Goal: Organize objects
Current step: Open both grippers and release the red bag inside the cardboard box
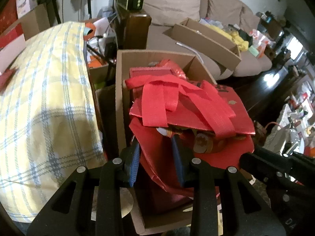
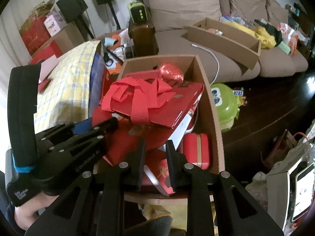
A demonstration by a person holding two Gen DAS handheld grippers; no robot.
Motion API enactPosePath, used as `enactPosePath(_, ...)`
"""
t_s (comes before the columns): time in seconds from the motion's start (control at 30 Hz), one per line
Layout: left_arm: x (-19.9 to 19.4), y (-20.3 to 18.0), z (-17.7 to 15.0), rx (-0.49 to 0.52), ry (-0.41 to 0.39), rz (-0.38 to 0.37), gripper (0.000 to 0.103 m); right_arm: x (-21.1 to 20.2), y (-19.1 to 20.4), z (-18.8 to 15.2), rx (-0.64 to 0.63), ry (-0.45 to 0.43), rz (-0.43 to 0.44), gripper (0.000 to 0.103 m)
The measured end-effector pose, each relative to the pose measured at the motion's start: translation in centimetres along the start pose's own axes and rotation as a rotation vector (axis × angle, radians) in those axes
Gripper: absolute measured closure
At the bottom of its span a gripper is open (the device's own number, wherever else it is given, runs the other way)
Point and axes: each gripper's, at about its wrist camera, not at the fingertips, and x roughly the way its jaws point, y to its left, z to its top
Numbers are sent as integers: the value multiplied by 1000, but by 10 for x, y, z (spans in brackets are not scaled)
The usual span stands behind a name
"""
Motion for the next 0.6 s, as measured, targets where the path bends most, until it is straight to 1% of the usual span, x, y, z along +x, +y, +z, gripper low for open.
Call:
enactPosePath(0.17, 13, -2, -7, 26, 43, 41, 74, 26, -3, -8, 18, 119, -3, 80)
enactPosePath(0.27, 18, -1, -11, 26, 65, 49, 74, 34, 2, -13, -6, 153, -10, 74)
enactPosePath(0.33, 19, -2, -14, 31, 72, 56, 74, 38, 4, -15, -17, 169, -14, 72)
enactPosePath(0.4, 21, -2, -16, 40, 84, 61, 74, 42, 4, -18, -21, 185, -19, 72)
enactPosePath(0.5, 30, -2, -22, 63, 147, 71, 73, 44, -1, -17, 2, 192, 15, 71)
enactPosePath(0.6, 32, -1, -28, 61, 159, 69, 72, 44, -7, -17, 13, 199, 5, 71)
